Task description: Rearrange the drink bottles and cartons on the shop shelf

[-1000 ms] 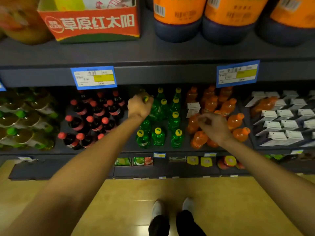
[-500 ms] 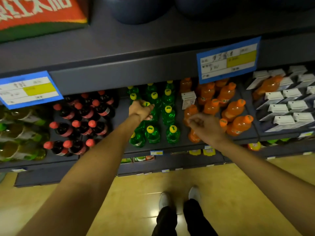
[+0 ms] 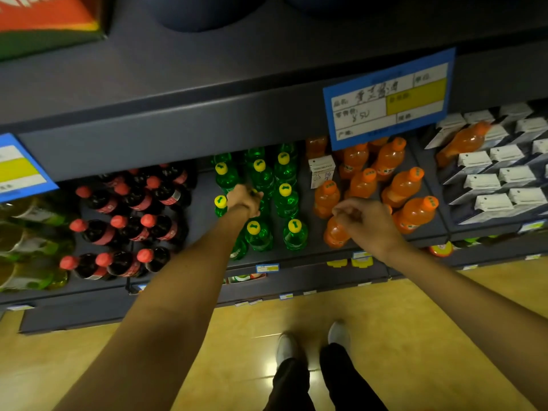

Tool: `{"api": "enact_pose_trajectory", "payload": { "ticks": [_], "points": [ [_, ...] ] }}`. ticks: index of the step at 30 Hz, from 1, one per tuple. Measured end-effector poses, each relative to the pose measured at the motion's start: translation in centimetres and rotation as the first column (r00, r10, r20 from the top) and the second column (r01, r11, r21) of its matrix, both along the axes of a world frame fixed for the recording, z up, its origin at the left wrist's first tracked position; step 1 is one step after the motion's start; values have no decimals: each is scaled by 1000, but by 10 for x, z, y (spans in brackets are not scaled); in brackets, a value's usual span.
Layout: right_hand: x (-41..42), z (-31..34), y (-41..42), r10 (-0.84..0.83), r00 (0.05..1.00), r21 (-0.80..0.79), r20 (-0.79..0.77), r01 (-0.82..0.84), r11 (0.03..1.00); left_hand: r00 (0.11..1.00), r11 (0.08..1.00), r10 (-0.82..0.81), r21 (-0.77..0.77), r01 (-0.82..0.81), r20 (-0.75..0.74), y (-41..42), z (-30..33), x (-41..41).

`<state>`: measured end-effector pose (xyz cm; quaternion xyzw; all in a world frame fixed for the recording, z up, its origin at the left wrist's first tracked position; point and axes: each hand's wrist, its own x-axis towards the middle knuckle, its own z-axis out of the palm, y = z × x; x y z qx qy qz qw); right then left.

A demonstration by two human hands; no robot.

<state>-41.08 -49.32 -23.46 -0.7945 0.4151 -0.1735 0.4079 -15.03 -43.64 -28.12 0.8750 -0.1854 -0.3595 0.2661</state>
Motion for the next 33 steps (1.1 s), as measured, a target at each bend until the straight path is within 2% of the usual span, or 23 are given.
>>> {"api": "enact_pose_trajectory", "payload": {
  "ticks": [5, 14, 17, 19, 21, 27, 33],
  "points": [
    [3, -2, 6, -20, 1000, 2, 20, 20, 1000, 998, 999, 37, -20, -38, -48, -1, 4, -3],
    [2, 2, 11, -36, 999, 15, 36, 36, 999, 1000, 1000, 13, 9, -13, -21, -2, 0, -8],
    [-3, 2, 11, -35, 999, 20, 16, 35, 999, 989, 996, -85, 26, 82, 122, 2, 4, -10],
    [-7, 4, 11, -46, 999, 26, 3, 46, 999, 951, 987, -160, 32, 157, 265, 7, 10, -11],
    [-10, 7, 12, -64, 998, 9, -2, 64, 998, 922, 982, -173, -10, 188, 347, 11, 19, -10],
    [-13, 19, 19, -115, 993, 9, -13, 116, 993, 876, 934, -272, -111, 340, 398, 13, 46, -12],
    [-23, 28, 18, -196, 980, 17, 33, 196, 980, 802, 865, -392, -116, 488, 451, -6, 62, -40]
  ]
}}
